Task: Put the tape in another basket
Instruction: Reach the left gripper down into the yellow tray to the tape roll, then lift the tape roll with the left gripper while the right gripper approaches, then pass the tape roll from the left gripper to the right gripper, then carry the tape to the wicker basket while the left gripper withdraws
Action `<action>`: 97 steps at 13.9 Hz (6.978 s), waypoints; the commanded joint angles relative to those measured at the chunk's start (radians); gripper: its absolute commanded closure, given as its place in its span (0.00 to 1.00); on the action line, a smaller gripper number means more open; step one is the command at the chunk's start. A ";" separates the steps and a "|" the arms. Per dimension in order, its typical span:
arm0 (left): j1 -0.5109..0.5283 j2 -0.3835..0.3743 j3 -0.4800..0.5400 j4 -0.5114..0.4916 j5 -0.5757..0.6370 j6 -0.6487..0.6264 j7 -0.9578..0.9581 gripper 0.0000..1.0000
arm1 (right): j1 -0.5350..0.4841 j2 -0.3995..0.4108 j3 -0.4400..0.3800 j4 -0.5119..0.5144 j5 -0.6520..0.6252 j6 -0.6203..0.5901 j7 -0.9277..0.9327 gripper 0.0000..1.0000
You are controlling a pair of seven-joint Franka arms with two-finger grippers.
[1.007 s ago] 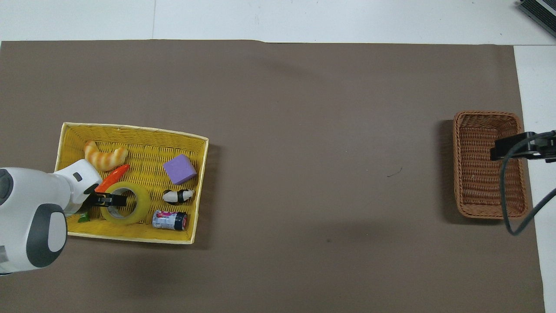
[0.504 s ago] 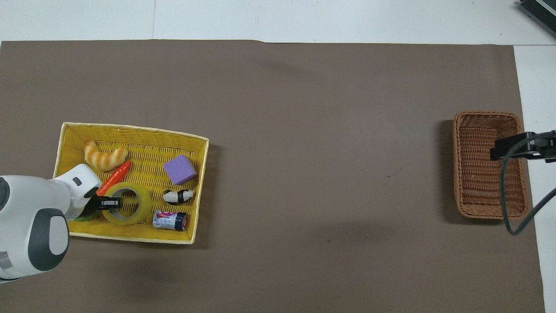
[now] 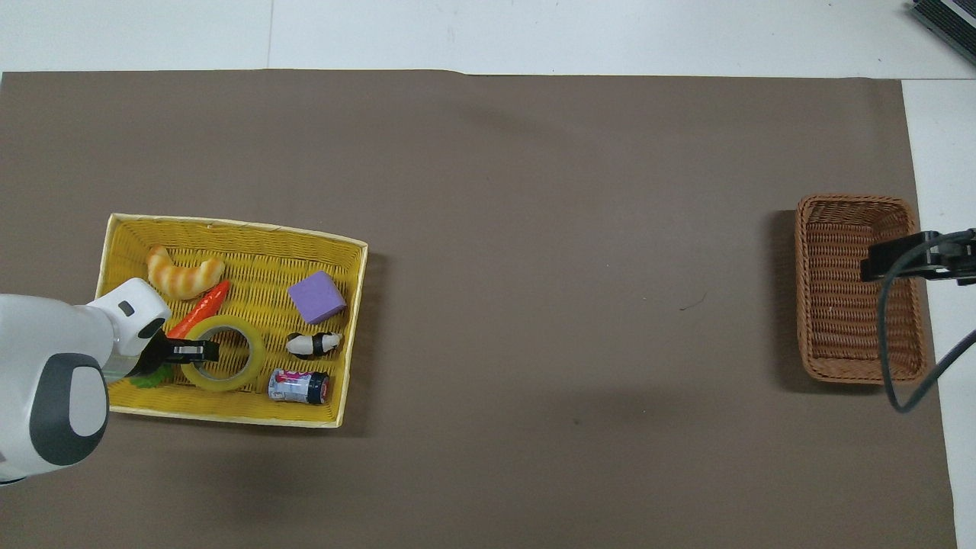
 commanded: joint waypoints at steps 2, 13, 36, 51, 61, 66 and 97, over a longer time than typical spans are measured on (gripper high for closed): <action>0.022 -0.025 -0.005 0.113 -0.037 -0.134 0.024 1.00 | -0.011 -0.012 0.008 -0.018 0.018 0.014 -0.024 0.00; -0.004 -0.007 -0.019 0.280 -0.455 -0.379 0.215 1.00 | 0.000 -0.046 0.009 -0.065 0.229 -0.001 -0.015 0.00; -0.519 0.029 -0.060 0.405 -0.638 -0.123 -0.315 1.00 | 0.382 -0.067 0.014 -0.387 0.610 0.485 0.269 0.00; -0.536 0.001 -0.074 0.437 -0.669 -0.082 -0.306 1.00 | 0.374 -0.073 0.011 -0.390 0.588 0.440 0.149 0.82; -0.504 -0.092 -0.054 0.458 -0.743 -0.191 -0.332 0.00 | 0.377 -0.070 0.011 -0.381 0.553 0.442 0.237 1.00; -0.435 -0.106 -0.042 0.484 -0.719 -0.240 -0.363 0.00 | 0.368 -0.069 0.002 -0.361 0.553 0.437 0.229 1.00; -0.041 0.058 -0.019 0.817 0.166 -0.686 -0.199 0.00 | -0.451 0.459 -0.018 -0.099 0.395 0.333 -0.680 1.00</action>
